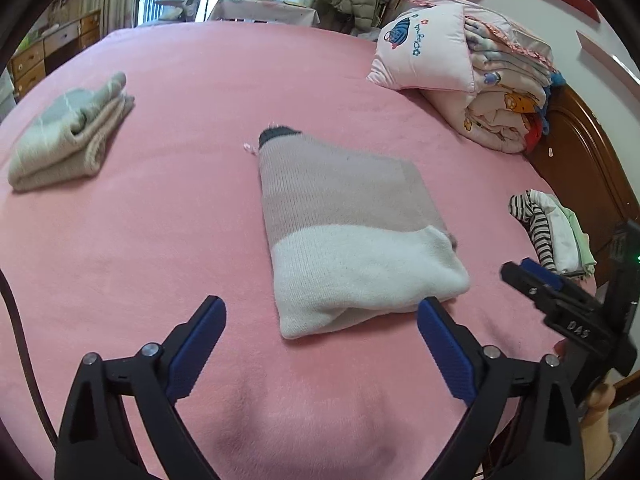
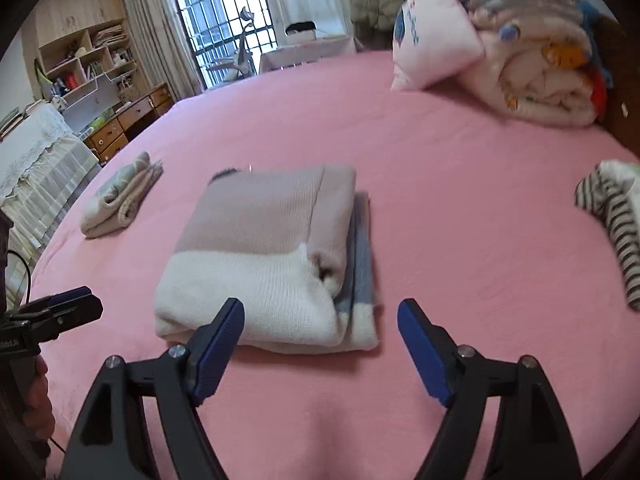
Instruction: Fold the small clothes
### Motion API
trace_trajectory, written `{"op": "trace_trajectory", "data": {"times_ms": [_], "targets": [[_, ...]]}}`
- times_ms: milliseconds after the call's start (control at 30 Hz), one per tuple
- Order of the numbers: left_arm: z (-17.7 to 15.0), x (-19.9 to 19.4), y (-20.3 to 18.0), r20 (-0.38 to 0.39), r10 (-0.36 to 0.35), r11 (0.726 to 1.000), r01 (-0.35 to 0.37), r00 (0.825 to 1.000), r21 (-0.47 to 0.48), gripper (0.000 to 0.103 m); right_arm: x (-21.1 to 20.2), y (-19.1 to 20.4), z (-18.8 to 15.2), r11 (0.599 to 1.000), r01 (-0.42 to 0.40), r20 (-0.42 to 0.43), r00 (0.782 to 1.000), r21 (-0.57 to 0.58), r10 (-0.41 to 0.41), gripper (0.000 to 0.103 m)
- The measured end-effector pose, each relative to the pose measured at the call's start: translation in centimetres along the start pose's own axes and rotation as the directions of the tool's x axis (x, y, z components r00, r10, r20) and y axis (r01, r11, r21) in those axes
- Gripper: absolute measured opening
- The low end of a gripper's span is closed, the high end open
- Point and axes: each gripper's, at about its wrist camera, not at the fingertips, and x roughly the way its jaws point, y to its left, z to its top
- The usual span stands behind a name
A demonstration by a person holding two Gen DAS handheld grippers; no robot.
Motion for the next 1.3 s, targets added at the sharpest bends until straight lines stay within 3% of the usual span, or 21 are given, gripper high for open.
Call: {"op": "trace_trajectory", "data": {"times_ms": [100, 333, 567, 700, 933, 1100, 1300], "targets": [[1.5, -1.2, -0.6, -0.006, 0.009, 1.000, -0.009, 1.000, 0.029, 0.103, -1.4, -0.5, 1.4, 1.000, 0.020, 0.000, 1.000, 0.020, -0.020, 0.089], [5.4, -0.7, -1.4, 0.023, 0.063, 0.998, -0.063, 0.998, 0.025, 0.103, 0.0, -0.3, 4.5, 1.000, -0.015, -0.053, 0.999, -0.010, 0.014, 0.090], [7.9, 6.3, 1.2, -0.079, 0.028, 0.995, -0.035, 0.996, -0.088, 0.102, 6.5, -1.3, 5.8, 0.999, -0.020, -0.174, 0.984, 0.032, 0.026, 0.090], [8.3, 10.1, 2.4, -0.120, 0.046, 0.992, -0.060, 0.992, -0.115, 0.102, 10.1, -2.7, 5.8, 0.997, -0.027, -0.236, 0.971, 0.076, 0.044, 0.091], [8.2, 15.1, 3.8, -0.180, 0.052, 0.988, -0.076, 0.982, -0.131, 0.102, 14.8, -4.8, 4.8, 0.974, -0.101, -0.306, 0.938, 0.201, 0.161, 0.090], [7.6, 17.0, 5.0, -0.186, -0.049, 0.975, 0.007, 0.981, -0.221, 0.102, 16.6, -4.6, 4.2, 0.966, -0.142, -0.320, 0.924, 0.216, 0.207, 0.090], [6.8, 18.1, 5.6, -0.169, -0.111, 0.968, 0.068, 0.979, -0.240, 0.103, 18.7, -5.3, 3.6, 0.936, -0.200, -0.319, 0.902, 0.289, 0.291, 0.090]]}}
